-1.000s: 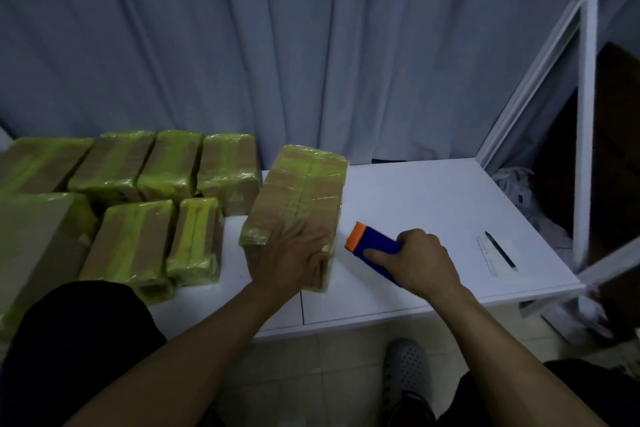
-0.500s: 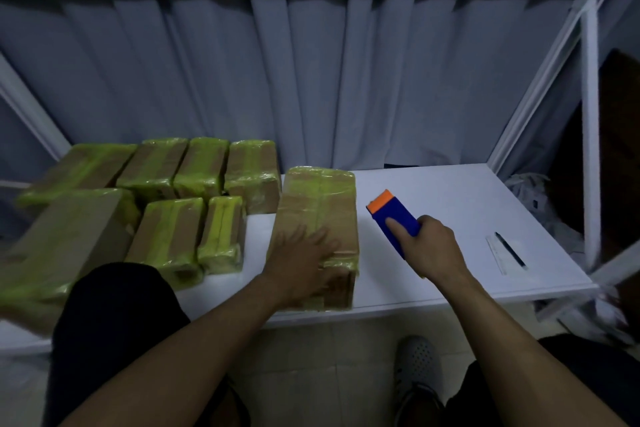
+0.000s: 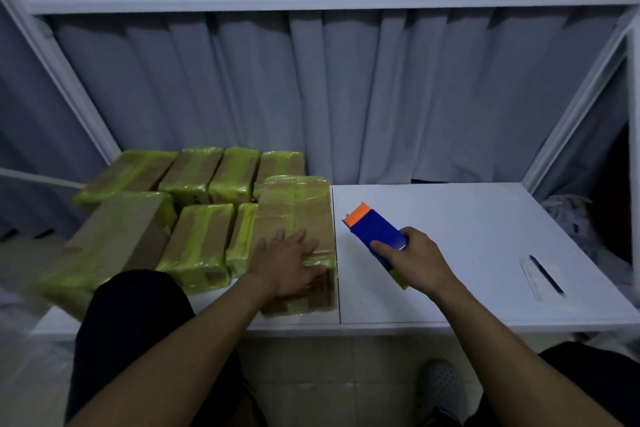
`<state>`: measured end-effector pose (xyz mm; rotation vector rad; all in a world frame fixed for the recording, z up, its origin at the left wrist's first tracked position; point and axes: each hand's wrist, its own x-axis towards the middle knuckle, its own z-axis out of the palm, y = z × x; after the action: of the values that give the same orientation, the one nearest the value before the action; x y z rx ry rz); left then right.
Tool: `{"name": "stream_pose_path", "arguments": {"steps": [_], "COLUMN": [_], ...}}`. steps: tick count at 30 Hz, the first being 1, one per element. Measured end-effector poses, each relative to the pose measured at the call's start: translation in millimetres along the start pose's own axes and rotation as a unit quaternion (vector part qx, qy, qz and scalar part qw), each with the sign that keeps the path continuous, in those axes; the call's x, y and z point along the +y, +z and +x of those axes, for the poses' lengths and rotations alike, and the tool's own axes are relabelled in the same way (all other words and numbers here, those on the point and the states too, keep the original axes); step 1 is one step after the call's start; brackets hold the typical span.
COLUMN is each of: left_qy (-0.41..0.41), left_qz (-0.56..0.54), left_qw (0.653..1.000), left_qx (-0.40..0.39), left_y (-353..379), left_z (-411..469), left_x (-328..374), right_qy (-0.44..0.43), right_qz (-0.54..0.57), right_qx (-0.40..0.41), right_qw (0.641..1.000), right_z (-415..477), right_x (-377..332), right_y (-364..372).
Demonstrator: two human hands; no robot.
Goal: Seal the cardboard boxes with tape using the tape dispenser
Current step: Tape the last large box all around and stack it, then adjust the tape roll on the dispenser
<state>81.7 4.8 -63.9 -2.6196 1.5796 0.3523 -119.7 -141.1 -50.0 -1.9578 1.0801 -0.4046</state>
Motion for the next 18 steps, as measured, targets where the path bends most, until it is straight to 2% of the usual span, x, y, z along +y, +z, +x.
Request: {"name": "stream_pose_path", "arguments": {"steps": [4,6,7,8,9,11,13,15,18], "left_qy": [-0.018,-0.014,-0.012,-0.009,-0.004,-0.002,-0.032,-0.06,-0.054], "left_qz": [-0.04,-0.128,-0.21,-0.314,-0.42,-0.566,-0.652,-0.714,-0.771], "left_qw": [0.999,0.989,0.97,0.938,0.899,0.824,0.757,0.696,0.631], "left_qx": [-0.009,0.071,0.123,0.148,0.128,0.018,-0.039,-0.048,-0.066], "left_y": [0,1,-1,-4,-9,-19,-20,-12,1], "left_z": [12,11,9,7,5,6,12,21,33], "left_x": [4,18,31,47,64,98,121,135,148], "right_qy": [-0.01,-0.015,-0.021,-0.033,-0.054,-0.104,-0.146,-0.177,-0.198], "right_qz": [0.026,0.041,0.048,0.047,0.029,-0.022,-0.057,-0.082,-0.095], "right_qx": [0.01,0.023,0.032,0.046,0.064,0.102,0.135,0.146,0.146], "right_qw": [1.0,0.999,0.998,0.997,0.996,0.989,0.978,0.97,0.965], "right_z": [-2,-5,-7,-9,-11,-16,-20,-21,-21], "right_x": [0,2,4,5,7,16,24,32,41], "right_y": [2,-1,-2,-4,-7,-10,-12,-16,-31]}}
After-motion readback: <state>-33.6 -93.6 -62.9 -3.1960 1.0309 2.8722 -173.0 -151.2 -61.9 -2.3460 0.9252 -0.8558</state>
